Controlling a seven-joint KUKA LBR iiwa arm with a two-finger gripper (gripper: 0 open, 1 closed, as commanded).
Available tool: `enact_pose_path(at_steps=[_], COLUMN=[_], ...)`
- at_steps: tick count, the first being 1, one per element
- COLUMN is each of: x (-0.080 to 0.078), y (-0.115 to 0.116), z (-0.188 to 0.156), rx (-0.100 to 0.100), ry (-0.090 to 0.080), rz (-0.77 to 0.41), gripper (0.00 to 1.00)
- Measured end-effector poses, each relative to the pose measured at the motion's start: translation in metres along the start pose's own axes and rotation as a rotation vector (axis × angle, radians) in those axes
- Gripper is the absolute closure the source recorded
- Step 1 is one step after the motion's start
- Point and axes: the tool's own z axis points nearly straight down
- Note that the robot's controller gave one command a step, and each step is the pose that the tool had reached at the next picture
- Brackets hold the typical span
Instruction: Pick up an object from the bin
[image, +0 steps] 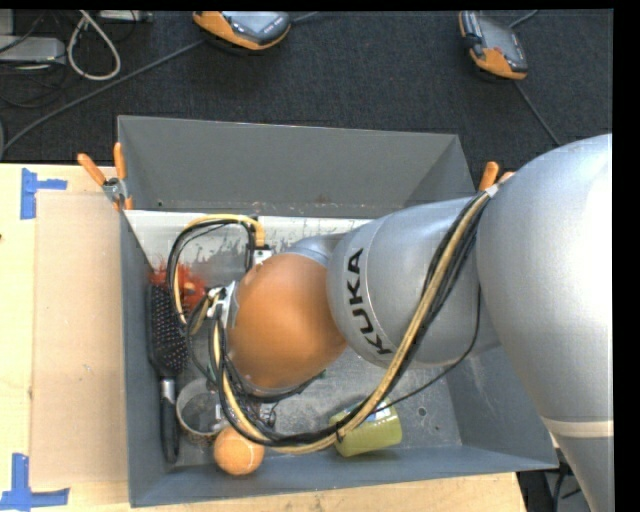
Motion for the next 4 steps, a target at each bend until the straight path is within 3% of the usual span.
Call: enact_pose_path(at_steps=[1, 2, 4], x=[0.0, -0.001, 0.015], y=[-0.005, -0.003, 0.007], z=[0.003, 0.003, -0.002], rx=[-0.008, -0.003, 0.026], ry=[0.002, 0.001, -0.014], rz=[-0.157, -0.233, -0.319], gripper=[1.0, 1.0, 1.0])
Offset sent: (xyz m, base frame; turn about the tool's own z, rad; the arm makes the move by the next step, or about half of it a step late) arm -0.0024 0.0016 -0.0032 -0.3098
